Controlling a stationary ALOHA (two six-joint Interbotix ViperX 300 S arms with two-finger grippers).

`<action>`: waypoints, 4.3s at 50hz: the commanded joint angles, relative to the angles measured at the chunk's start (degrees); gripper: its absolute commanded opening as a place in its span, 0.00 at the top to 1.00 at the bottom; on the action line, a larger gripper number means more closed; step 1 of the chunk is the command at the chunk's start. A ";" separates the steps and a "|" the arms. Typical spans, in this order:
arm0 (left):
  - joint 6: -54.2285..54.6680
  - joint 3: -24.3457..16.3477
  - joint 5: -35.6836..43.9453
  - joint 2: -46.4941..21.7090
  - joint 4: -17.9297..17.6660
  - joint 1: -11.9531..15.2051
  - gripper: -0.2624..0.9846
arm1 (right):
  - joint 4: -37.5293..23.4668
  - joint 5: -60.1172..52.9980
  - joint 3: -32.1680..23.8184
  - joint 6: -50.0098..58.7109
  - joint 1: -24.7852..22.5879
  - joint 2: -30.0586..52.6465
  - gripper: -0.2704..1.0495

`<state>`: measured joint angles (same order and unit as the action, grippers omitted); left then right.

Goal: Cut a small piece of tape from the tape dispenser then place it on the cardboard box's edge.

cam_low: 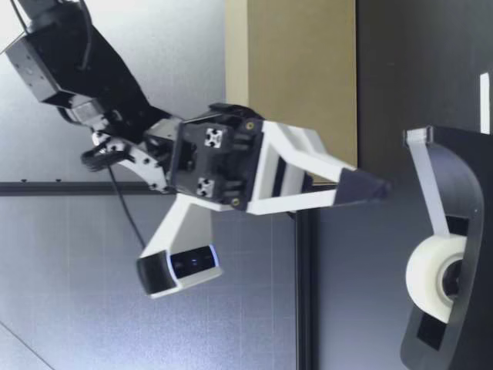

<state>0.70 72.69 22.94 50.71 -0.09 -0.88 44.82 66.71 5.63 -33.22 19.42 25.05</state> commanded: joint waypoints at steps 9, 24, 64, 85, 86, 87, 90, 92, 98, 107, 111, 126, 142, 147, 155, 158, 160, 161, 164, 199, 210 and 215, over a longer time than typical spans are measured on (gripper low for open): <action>-0.09 -0.62 0.53 -1.05 -0.09 0.00 0.89 | 0.88 2.72 -2.29 -0.26 0.35 0.09 0.58; -0.09 -0.62 0.53 -1.14 -0.09 0.00 0.89 | 1.58 3.52 -2.46 0.26 0.35 1.58 0.48; -0.44 -0.62 0.53 -1.14 -0.09 0.00 0.89 | 2.90 4.92 -2.46 0.70 -1.49 2.99 0.48; -0.18 -0.26 0.53 -1.14 -0.09 0.00 0.89 | 2.29 4.48 -2.46 2.46 -1.85 1.76 0.76; -0.18 -0.26 0.53 -1.14 -0.09 0.00 0.89 | 2.20 4.39 -2.46 2.55 -1.76 1.67 0.77; -0.26 -0.26 0.53 -1.14 -0.09 0.00 0.89 | 2.11 4.31 -2.46 2.64 -1.85 1.49 0.79; -0.26 -0.26 0.53 -1.14 -0.09 -0.09 0.89 | 2.02 3.87 -2.55 2.81 -1.76 1.14 0.82; -0.26 -0.26 0.53 -1.14 -0.09 0.00 0.89 | 2.02 3.69 -2.55 2.90 -1.85 0.88 0.83; -0.26 -0.26 0.53 -1.14 -0.09 0.00 0.89 | 2.02 3.60 -2.64 3.16 -1.76 -0.18 0.85; -0.35 -0.26 0.53 -1.14 -0.09 0.00 0.89 | 2.11 3.69 -2.64 3.87 -1.76 -1.67 0.85; -0.35 -0.26 0.53 -1.14 -0.09 0.00 0.89 | 2.02 3.87 -2.20 3.78 -1.76 -2.02 0.85; -0.18 -0.26 0.53 -1.14 -0.09 -0.09 0.89 | 2.02 1.14 4.66 3.25 -0.62 -5.63 0.85; -0.44 -0.35 0.53 -1.14 -0.09 0.00 0.89 | 2.02 -2.11 11.16 3.08 0.00 -8.88 0.85; -0.44 -0.35 0.53 -1.14 -0.09 0.00 0.89 | 2.02 -2.46 11.69 2.99 0.09 -9.14 0.85; -0.62 -0.26 0.53 -1.14 -0.09 0.00 0.89 | 2.02 -2.64 12.22 3.08 0.00 -9.49 0.85; -0.62 -0.26 0.53 -1.23 -0.09 0.00 0.89 | 2.29 -2.64 12.13 3.08 0.00 -10.02 0.85; -0.62 -0.26 0.53 -1.14 0.00 0.00 0.89 | 2.37 -2.64 12.13 3.08 0.00 -10.37 0.85; -0.62 -0.26 0.53 -1.14 -0.09 0.00 0.89 | 2.46 -2.55 12.13 3.16 0.00 -10.46 0.85; -0.62 -0.18 0.53 -1.14 -0.09 0.00 0.89 | 2.81 -2.64 12.13 3.16 0.00 -10.81 0.85; -0.70 -0.26 0.53 -1.14 -0.09 -0.09 0.89 | 4.48 -5.63 15.29 2.90 -0.44 -9.14 0.85; -0.53 -0.09 0.53 -1.76 -0.09 0.00 0.89 | 3.69 -11.25 17.14 2.90 -1.85 -6.50 0.85; -0.44 -0.18 0.53 -2.72 -0.09 0.00 0.89 | 3.43 -12.30 18.37 2.90 -1.93 -7.12 0.85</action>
<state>0.18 73.21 22.94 48.87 -0.09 -0.88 48.25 55.20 23.99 -30.15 17.75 19.42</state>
